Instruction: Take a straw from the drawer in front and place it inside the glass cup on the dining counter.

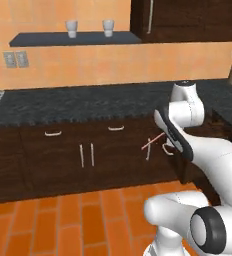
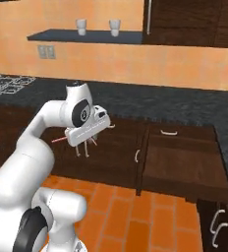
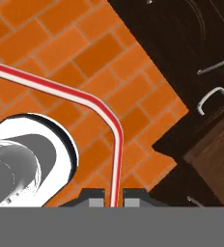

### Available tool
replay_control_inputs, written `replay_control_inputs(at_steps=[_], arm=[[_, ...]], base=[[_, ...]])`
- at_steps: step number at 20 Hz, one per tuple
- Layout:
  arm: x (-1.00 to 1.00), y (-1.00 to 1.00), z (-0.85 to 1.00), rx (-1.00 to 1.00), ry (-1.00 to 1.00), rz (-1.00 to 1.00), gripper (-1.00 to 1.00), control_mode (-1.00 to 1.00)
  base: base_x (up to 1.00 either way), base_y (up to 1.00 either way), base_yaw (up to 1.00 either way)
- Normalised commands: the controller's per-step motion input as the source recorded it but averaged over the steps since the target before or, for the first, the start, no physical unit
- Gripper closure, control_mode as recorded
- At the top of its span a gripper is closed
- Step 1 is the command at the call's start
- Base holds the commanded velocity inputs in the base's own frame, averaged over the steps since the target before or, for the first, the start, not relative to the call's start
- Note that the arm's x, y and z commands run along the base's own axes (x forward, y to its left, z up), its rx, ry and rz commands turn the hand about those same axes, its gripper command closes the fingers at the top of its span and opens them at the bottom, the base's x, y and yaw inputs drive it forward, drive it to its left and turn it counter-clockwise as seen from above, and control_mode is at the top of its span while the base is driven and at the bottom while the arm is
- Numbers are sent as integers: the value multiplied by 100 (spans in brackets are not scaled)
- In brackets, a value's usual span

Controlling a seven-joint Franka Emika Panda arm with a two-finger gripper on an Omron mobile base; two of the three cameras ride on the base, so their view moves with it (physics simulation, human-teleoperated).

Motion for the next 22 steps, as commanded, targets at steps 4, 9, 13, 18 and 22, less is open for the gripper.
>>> replay_control_inputs(at_steps=[4,9,13,18,22], arm=[[0,0,0,0,0,0,100,100],[0,0,0,0,0,0,100,100],[0,0,0,0,0,0,100,100],[0,0,0,0,0,0,100,100],[0,0,0,0,0,0,100,100]], base=[[-29,60,87],[-11,58,81],[-29,38,66],[-90,4,18],[-100,6,8]])
